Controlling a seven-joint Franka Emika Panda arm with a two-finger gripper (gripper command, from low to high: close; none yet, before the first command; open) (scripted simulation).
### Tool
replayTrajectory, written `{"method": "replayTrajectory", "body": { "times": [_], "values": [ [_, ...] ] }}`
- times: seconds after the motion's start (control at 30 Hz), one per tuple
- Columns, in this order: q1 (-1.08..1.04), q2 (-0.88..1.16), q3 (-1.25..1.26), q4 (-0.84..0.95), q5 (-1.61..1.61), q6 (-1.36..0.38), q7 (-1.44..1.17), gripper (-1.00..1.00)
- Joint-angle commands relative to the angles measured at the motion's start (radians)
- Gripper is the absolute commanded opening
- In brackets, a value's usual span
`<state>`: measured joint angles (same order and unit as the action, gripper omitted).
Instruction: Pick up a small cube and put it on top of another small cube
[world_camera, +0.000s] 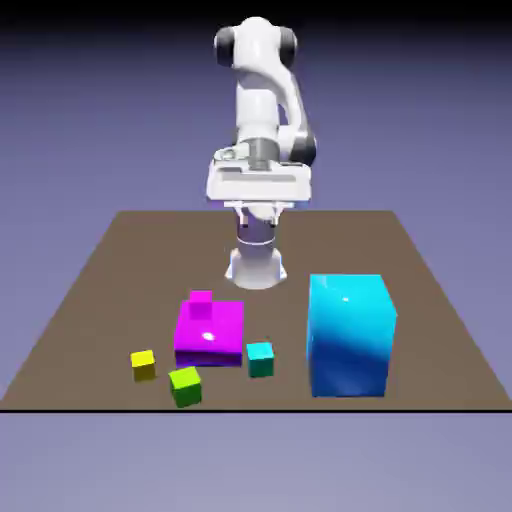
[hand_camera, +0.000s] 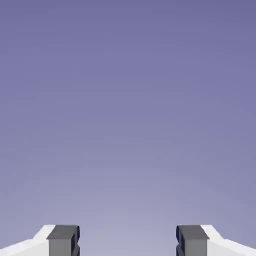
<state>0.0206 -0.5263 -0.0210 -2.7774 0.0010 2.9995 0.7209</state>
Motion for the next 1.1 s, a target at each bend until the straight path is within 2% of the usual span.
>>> {"method": "replayTrajectory", "body": {
  "times": [0.0, 1.07],
  "values": [
    [0.007, 0.036, -0.017, 0.027, 0.001, -0.031, -0.017, 0.00],
    [0.234, 1.196, -0.574, 0.891, 0.028, -1.025, -0.551, 0.00]
  ]
}}
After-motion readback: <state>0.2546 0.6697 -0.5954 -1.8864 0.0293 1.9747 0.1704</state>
